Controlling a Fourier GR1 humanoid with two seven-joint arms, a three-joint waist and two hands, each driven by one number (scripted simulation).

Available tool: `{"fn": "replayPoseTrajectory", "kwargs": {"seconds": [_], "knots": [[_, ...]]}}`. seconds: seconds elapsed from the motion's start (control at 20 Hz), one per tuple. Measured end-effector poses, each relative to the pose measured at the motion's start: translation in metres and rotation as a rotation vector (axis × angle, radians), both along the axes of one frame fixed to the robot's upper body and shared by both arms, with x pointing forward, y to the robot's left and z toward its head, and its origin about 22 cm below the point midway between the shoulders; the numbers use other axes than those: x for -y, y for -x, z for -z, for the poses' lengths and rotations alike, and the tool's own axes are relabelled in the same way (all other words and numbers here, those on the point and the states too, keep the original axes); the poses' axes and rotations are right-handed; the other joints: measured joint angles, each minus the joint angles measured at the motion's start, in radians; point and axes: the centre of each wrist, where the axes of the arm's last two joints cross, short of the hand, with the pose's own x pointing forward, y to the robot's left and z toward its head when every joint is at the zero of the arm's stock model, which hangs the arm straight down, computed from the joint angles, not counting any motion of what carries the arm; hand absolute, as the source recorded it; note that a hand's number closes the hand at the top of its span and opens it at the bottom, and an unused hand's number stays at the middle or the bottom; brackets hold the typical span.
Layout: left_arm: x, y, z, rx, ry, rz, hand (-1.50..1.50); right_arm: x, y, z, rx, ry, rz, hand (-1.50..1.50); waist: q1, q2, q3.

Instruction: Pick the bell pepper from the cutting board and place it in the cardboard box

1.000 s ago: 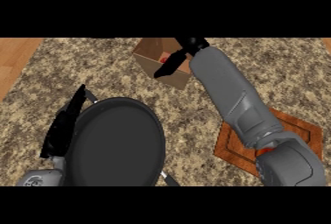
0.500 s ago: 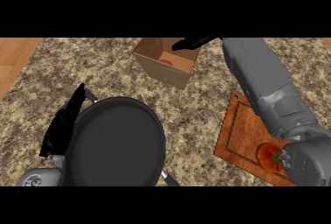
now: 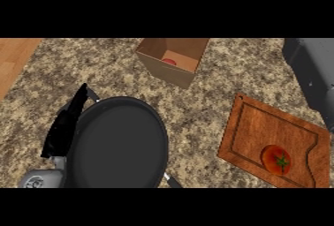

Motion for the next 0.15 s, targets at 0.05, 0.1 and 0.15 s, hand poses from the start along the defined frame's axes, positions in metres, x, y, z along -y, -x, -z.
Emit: {"fn": "replayPoseTrajectory", "kwargs": {"seconds": [0.05,0.1,0.15], "knots": [[0.000,0.001,0.000,0.003,-0.002,0.003,0.00,0.011,0.002,0.000,0.002,-0.003,0.008,-1.50,0.005,0.001,0.000],[-0.001,0.000,-0.001,0.006,-0.001,0.003,0.00,0.023,0.004,-0.003,0.005,-0.003,0.011,-1.50,0.006,0.002,0.001],[0.000,-0.001,-0.002,0.010,0.002,0.005,0.00,0.034,0.006,-0.003,0.009,-0.003,0.010,-1.50,0.007,0.004,0.001]]}}
